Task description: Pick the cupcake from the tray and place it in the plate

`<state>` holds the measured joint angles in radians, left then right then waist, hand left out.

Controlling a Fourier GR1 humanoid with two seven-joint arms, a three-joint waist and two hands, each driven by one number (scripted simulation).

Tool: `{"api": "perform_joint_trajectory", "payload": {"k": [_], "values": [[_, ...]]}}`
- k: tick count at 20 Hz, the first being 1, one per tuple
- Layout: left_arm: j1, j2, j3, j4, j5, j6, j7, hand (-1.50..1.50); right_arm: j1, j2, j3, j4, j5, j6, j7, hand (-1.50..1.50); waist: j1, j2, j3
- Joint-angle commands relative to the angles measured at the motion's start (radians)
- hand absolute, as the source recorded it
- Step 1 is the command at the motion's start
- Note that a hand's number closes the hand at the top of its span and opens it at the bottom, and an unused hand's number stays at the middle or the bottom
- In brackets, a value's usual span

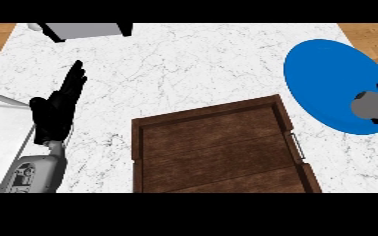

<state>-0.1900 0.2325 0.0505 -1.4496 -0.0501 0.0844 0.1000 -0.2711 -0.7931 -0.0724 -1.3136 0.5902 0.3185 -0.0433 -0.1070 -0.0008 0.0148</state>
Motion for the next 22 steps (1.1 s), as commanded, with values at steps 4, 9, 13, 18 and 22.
{"api": "perform_joint_trajectory", "payload": {"k": [4, 9, 13, 18, 22], "values": [[0.018, -0.011, -0.009, -0.007, 0.008, -0.011, -0.015, 0.0, 0.02, -0.147, -0.301, 0.18, -0.181, -0.111, -0.434, 1.5, 0.026, 0.003, 0.001], [0.005, -0.013, -0.035, 0.007, -0.002, -0.035, -0.048, 0.0, 0.021, -0.217, -0.408, 0.356, -0.284, -0.05, -0.771, 1.5, 0.085, 0.012, -0.005], [-0.097, -0.018, -0.045, 0.029, -0.011, -0.03, 0.02, 0.0, -0.007, -0.324, -0.424, 0.564, -0.301, 0.09, -0.957, 1.5, 0.116, 0.015, -0.009], [-0.06, -0.038, -0.077, 0.033, -0.031, -0.037, -0.031, 0.0, -0.06, -0.303, -0.32, 0.688, -0.246, 0.085, -1.016, 1.5, 0.141, 0.012, -0.011], [-0.068, -0.03, -0.077, 0.026, -0.011, -0.07, -0.012, 0.0, -0.159, -0.228, -0.23, 0.695, -0.213, 0.05, -0.973, 1.5, 0.157, 0.013, -0.011]]}}
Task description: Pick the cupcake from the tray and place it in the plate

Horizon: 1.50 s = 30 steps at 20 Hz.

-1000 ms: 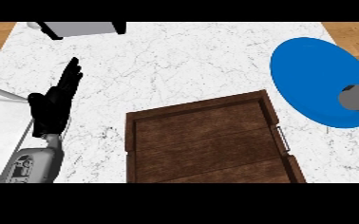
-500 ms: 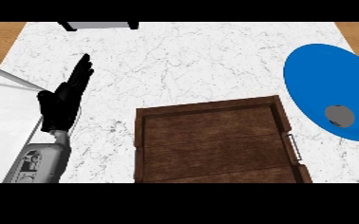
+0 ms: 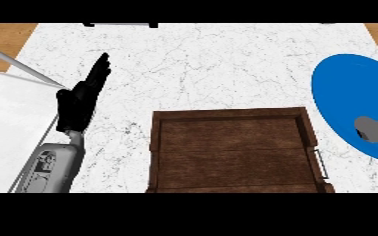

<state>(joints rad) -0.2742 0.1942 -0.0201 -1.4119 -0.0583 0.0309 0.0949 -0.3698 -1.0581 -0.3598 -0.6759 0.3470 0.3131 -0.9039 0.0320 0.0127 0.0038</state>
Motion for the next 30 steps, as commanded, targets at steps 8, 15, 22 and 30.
{"api": "perform_joint_trajectory", "payload": {"k": [8, 15, 22, 30], "values": [[-0.008, 0.044, 0.047, -0.019, 0.018, -0.031, 0.027, 0.0, -0.201, 0.166, 0.218, 0.064, 0.185, -0.124, 0.0, 1.5, -0.003, -0.007, -0.003], [-0.034, -0.006, 0.017, 0.022, -0.032, 0.016, 0.004, 0.0, -0.271, 0.31, 0.29, 0.245, 0.289, -0.171, 0.099, -1.5, -0.006, -0.003, -0.002], [-0.037, -0.02, 0.026, 0.049, -0.034, 0.011, -0.014, 0.0, -0.369, 0.364, 0.253, 0.417, 0.285, -0.145, 0.059, -1.5, -0.006, -0.001, -0.002], [0.002, -0.009, 0.026, -0.018, -0.025, -0.001, 0.03, 0.0, -0.384, 0.331, 0.084, 0.43, 0.074, 0.097, 0.033, -1.5, -0.024, -0.013, -0.003]]}}
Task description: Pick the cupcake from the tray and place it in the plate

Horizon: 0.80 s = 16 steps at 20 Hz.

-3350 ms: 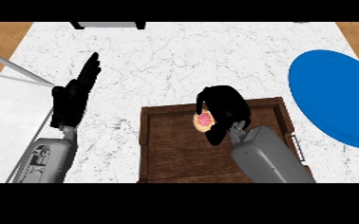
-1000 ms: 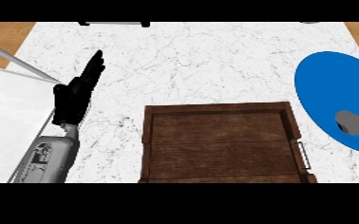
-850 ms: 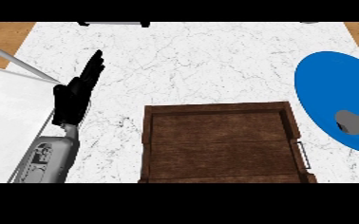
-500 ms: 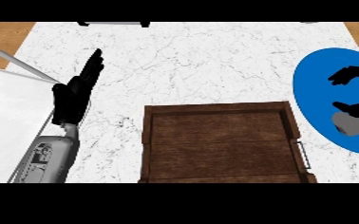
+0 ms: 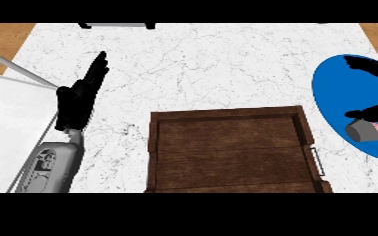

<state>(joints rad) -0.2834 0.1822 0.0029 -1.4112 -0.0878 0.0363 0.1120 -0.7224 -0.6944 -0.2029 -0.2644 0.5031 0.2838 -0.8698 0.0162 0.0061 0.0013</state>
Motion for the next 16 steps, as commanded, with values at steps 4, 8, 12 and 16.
{"api": "perform_joint_trajectory", "payload": {"k": [4, 8, 12, 16], "values": [[-0.014, -0.003, 0.004, -0.023, -0.001, 0.007, 0.034, 0.0, -0.029, -0.143, -0.173, 0.101, -0.176, 0.21, 0.031, -1.5, 0.002, 0.001, 0.002], [0.021, -0.004, 0.014, 0.032, 0.001, -0.003, -0.058, 0.0, -0.015, -0.259, -0.241, 0.153, -0.24, 0.273, 0.088, -1.5, 0.004, 0.01, 0.003], [0.011, -0.014, -0.003, -0.007, -0.013, 0.012, -0.015, 0.0, 0.029, -0.333, -0.276, 0.162, -0.275, 0.332, 0.073, -1.5, 0.014, 0.013, 0.007], [-0.007, 0.0, 0.006, -0.003, 0.006, -0.013, -0.017, 0.0, 0.073, -0.354, -0.271, 0.147, -0.272, 0.34, 0.067, -1.5, 0.02, 0.018, 0.009]]}}
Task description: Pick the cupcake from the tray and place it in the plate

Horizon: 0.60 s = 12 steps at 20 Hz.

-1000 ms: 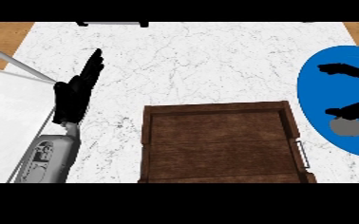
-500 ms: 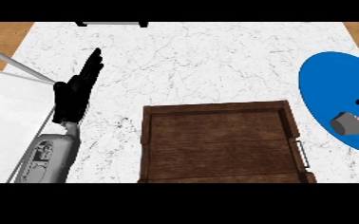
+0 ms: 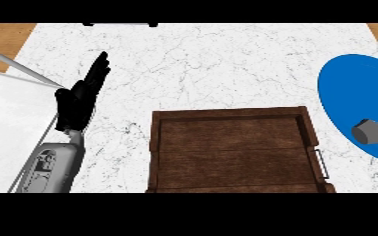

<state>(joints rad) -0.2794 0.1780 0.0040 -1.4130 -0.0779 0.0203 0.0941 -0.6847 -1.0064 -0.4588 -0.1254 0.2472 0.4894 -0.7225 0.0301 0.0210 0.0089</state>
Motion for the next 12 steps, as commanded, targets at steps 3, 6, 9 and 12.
{"api": "perform_joint_trajectory", "payload": {"k": [3, 6, 9, 12], "values": [[0.02, 0.025, 0.024, -0.024, 0.021, -0.019, -0.01, 0.0, 0.078, -0.07, -0.02, 0.005, -0.024, 0.178, -0.09, -1.5, 0.009, 0.001, 0.004], [-0.007, 0.017, 0.018, 0.007, -0.004, 0.005, -0.002, 0.0, 0.08, -0.086, -0.017, -0.018, -0.024, 0.176, -0.08, -1.5, 0.004, 0.006, 0.005], [0.012, -0.002, 0.0, -0.022, 0.002, 0.002, -0.005, 0.0, 0.106, -0.083, -0.026, -0.02, -0.037, 0.178, -0.088, -1.5, 0.007, 0.002, 0.007], [0.006, 0.006, 0.001, -0.015, -0.005, 0.0, -0.019, 0.0, 0.107, -0.075, -0.037, -0.022, -0.052, 0.161, -0.065, -1.5, 0.014, 0.007, 0.009]]}}
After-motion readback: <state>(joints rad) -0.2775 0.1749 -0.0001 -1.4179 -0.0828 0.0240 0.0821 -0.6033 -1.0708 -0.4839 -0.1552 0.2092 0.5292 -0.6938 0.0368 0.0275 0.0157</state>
